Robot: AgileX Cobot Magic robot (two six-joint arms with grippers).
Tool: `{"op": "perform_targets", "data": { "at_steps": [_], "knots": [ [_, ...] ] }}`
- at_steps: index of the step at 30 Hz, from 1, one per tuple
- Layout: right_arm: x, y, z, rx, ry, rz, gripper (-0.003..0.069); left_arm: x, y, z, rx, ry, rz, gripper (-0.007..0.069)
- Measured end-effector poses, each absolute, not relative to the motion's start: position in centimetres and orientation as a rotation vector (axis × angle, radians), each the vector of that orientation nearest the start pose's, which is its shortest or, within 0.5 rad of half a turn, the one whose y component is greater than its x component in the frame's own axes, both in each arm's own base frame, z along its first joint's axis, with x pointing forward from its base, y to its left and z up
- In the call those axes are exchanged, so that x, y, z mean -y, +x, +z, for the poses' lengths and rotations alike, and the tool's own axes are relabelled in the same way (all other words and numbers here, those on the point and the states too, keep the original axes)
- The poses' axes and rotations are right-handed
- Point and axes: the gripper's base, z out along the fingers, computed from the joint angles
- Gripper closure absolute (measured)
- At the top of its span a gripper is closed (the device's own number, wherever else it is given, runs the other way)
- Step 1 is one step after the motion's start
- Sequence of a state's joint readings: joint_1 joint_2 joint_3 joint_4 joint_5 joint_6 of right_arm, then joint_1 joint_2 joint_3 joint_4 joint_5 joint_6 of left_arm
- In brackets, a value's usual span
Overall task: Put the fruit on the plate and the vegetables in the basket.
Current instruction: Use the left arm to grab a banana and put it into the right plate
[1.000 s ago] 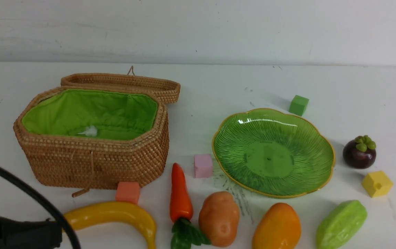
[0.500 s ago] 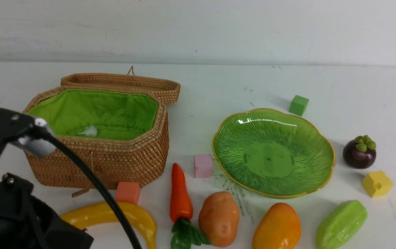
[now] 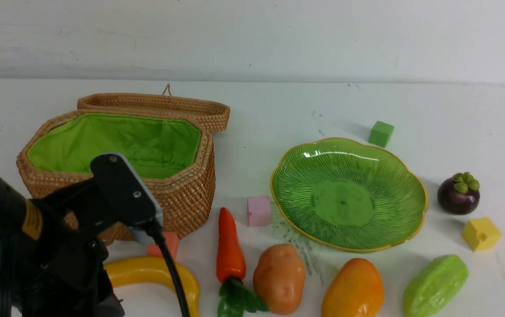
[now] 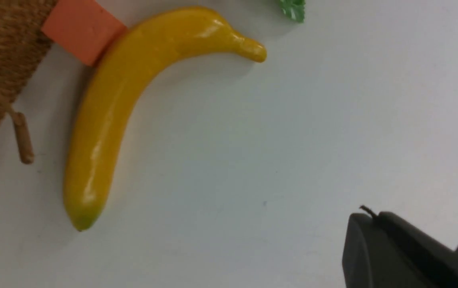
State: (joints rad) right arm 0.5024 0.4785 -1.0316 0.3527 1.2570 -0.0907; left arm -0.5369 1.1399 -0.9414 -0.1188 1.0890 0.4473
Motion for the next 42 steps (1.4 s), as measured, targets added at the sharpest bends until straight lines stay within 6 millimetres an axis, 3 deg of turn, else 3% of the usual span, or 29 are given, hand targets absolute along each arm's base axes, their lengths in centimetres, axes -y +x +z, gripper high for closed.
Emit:
{"op": "perform_targets", "data": {
  "at_steps": [7, 11, 15, 21, 24, 28, 36, 42],
  "knots": [
    [-3.9, 0.5, 41.0, -2.017, -0.837, 0.626, 0.0637, 11.2, 18.6, 29.6, -2.352, 1.446, -0.002, 0.0636],
    [-4.0, 0.5, 41.0, -1.984, -0.895, 0.6, 0.0631, 11.8, 20.4, 27.5, -2.404, 1.515, 0.056, 0.0568],
    [-4.0, 0.4, 41.0, -1.973, -0.912, 0.592, 0.0625, 12.3, 22.0, 25.3, -2.448, 1.563, 0.125, 0.0384],
    [-4.0, 0.4, 41.0, -1.972, -0.914, 0.591, 0.0616, 12.7, 24.5, 22.8, -2.466, 1.478, 0.261, 0.0062],
    [-4.0, 0.4, 41.0, -1.972, -0.914, 0.591, 0.0613, 12.9, 25.2, 21.9, -2.457, 1.473, 0.288, 0.0005],
    [-4.1, 0.4, 41.1, -1.969, -0.916, 0.608, 0.0607, 13.4, 25.9, 20.7, -2.445, 1.482, 0.282, 0.0004],
    [-4.4, 0.1, 41.2, -1.958, -0.924, 0.673, 0.0602, 14.1, 27.2, 18.4, -2.417, 1.509, 0.307, 0.0104],
    [-4.4, 0.0, 41.2, -1.957, -0.924, 0.678, 0.0596, 14.2, 27.6, 17.2, -2.43, 1.531, 0.312, 0.0118]
  ]
}}
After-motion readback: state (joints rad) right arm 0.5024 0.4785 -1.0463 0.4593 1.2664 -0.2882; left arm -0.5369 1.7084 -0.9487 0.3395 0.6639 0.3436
